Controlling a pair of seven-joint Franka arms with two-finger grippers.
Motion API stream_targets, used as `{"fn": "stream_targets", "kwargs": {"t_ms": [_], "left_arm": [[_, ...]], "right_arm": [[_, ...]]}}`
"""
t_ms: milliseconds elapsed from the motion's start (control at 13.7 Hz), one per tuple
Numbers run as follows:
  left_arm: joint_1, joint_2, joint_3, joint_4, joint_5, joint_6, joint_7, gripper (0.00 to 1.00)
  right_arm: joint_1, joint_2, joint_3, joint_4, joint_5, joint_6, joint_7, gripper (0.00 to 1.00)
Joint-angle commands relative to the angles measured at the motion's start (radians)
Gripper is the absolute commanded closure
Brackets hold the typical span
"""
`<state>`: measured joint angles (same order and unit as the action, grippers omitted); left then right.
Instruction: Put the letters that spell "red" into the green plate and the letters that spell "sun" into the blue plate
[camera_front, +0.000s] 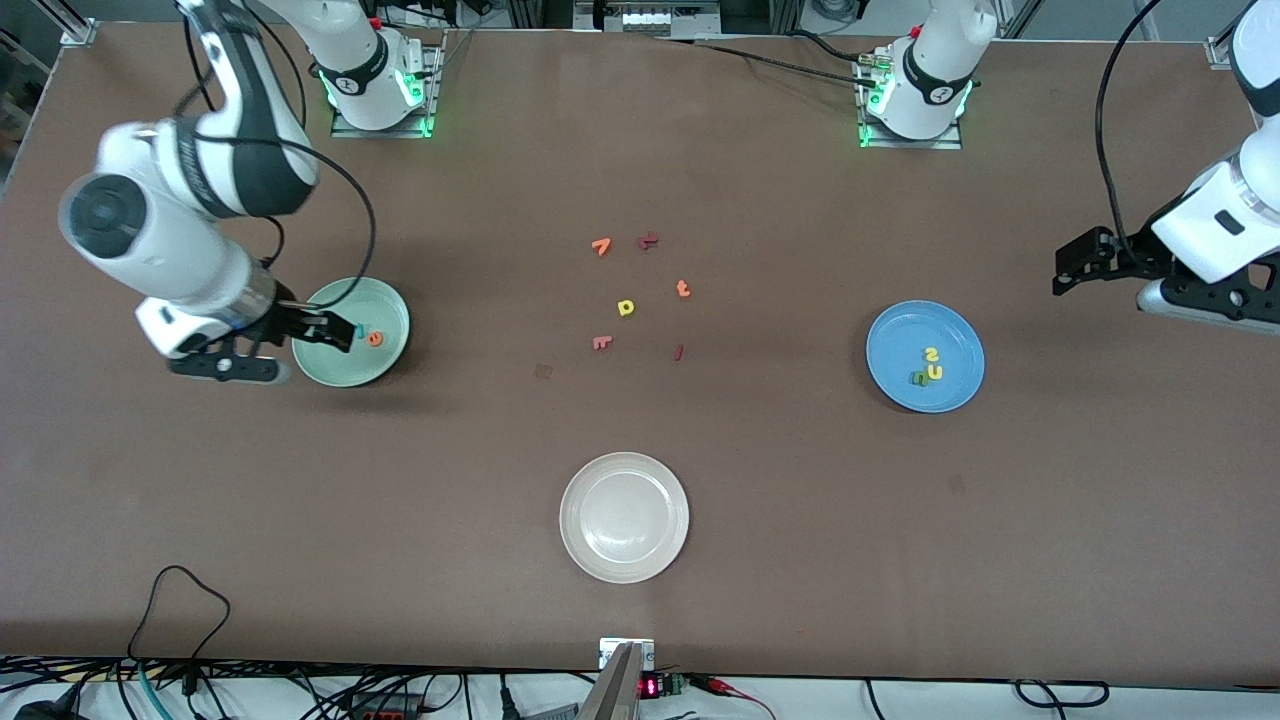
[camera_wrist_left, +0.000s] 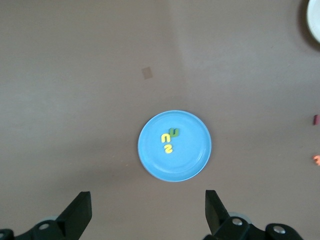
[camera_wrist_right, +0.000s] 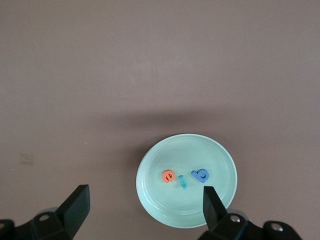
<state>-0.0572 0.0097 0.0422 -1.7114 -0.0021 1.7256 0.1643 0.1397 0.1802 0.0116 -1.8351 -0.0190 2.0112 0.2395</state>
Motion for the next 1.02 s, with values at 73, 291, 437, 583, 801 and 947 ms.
{"fn": "stream_targets", "kwargs": {"t_ms": [73, 291, 437, 583, 801, 947], "left_arm": [[-0.018, -0.076, -0.019, -0.059, 0.036, -0.024, 0.006, 0.00], [-0.021, -0.056, -0.021, -0.022, 0.037, -0.030, 0.003, 0.00], [-0.021, -0.051, -0.021, -0.017, 0.037, -0.030, 0.007, 0.00], [-0.021, -0.053, -0.021, -0.016, 0.037, -0.038, 0.007, 0.00], [-0.023, -0.053, -0.031, -0.013, 0.037, -0.055, 0.004, 0.00], [-0.023, -0.053, -0.033, -0.013, 0.037, -0.058, 0.004, 0.00]], "right_arm": [[-0.019, 0.024, -0.031, 0.284, -0.001, -0.242, -0.006, 0.00], [-0.102, 0.021, -0.059, 0.393, 0.013, -0.311, -0.028, 0.00], [-0.190, -0.002, -0.047, 0.392, 0.045, -0.345, -0.119, 0.00], [-0.180, -0.034, -0.100, 0.379, 0.047, -0.394, -0.154, 0.00], [-0.160, -0.048, -0.131, 0.360, 0.039, -0.416, -0.232, 0.00], [-0.157, -0.106, -0.127, 0.271, 0.033, -0.390, -0.238, 0.00]]}}
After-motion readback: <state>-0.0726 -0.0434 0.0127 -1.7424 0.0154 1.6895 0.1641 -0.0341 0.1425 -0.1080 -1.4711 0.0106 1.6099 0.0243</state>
